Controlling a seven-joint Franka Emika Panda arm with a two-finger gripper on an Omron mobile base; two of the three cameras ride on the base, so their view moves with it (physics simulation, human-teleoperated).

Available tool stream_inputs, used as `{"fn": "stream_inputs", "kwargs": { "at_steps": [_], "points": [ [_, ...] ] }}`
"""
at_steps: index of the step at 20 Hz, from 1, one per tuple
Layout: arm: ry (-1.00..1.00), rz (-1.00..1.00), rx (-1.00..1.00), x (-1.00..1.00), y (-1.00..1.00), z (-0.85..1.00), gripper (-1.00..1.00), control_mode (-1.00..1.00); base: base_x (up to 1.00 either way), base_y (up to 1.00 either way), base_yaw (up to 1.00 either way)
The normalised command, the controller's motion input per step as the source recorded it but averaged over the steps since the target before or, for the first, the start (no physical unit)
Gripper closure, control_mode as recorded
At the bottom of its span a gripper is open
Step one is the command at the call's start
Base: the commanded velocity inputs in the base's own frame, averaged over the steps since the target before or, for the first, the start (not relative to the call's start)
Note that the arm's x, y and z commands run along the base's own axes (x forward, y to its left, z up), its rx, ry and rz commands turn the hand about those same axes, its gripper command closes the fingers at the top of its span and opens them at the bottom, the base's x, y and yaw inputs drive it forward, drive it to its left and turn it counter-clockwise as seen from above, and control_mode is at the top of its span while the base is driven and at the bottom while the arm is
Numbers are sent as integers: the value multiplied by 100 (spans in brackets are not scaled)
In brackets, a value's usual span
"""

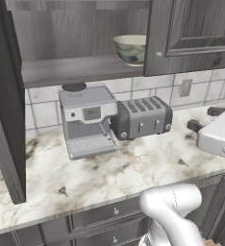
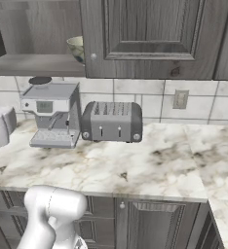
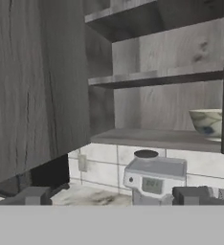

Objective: Pick the mug and place it in the sink. Pick the bowl and place it in the open cabinet and then close the cabinet.

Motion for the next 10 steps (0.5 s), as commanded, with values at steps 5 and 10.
{"fn": "stream_inputs", "kwargs": {
  "at_steps": [5, 10],
  "points": [
    [-57, -11, 23, 2, 46, -100, -100, -100, 0, 0, 0],
    [-32, -13, 47, 96, 59, -100, -100, -100, 0, 0, 0]
  ]
}}
